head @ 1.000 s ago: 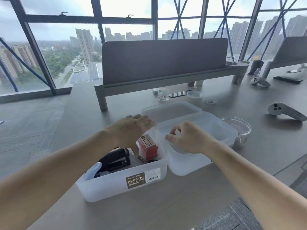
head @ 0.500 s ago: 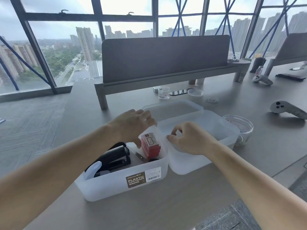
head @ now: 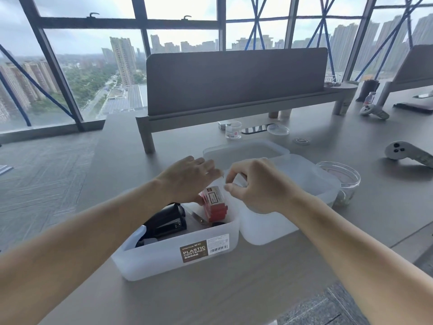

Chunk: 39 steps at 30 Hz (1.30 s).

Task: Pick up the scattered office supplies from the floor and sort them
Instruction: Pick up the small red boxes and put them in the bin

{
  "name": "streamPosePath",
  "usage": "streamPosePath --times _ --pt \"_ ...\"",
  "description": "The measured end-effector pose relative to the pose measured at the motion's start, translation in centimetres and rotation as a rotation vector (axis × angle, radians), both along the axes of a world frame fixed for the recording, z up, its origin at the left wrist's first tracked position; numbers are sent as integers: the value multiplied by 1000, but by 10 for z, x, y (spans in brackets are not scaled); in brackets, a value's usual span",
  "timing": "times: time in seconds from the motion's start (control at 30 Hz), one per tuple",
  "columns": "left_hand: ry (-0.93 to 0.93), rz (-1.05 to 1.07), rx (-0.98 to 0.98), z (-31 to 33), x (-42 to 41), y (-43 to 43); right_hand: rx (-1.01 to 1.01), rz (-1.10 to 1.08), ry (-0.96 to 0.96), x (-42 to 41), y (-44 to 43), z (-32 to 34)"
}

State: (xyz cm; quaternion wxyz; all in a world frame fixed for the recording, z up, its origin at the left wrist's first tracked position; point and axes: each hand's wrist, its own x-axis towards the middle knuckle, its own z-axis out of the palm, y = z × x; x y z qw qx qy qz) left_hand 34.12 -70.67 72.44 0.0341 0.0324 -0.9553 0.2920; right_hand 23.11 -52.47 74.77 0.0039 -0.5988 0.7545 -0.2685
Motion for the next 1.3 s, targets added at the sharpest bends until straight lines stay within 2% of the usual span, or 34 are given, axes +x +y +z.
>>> streamPosePath --times 0.13,0.2,0.3,0.47,0.67,0.8,0.97,1.13,1.3 --pt "4 76 64 0 3 -1 258 42 295 21 -18 11" --pt "24 150 208 2 10 -5 391 68 337 27 -24 15" --pt "84 199 377 5 28 -10 472 93 335 29 -27 21" --pt "266 208 403 8 48 6 539 119 465 35 -30 18" --pt "-63 425 495 6 30 37 471 63 645 35 -38 8" --pt "-132 497 537 -5 24 46 471 56 642 33 -35 13" --pt "-15 435 555 -8 25 51 375 14 558 25 -31 11" --pt "20 419 561 -12 27 48 356 16 497 22 -32 5" --pt "9 448 558 -11 25 48 314 -8 325 18 -28 6"
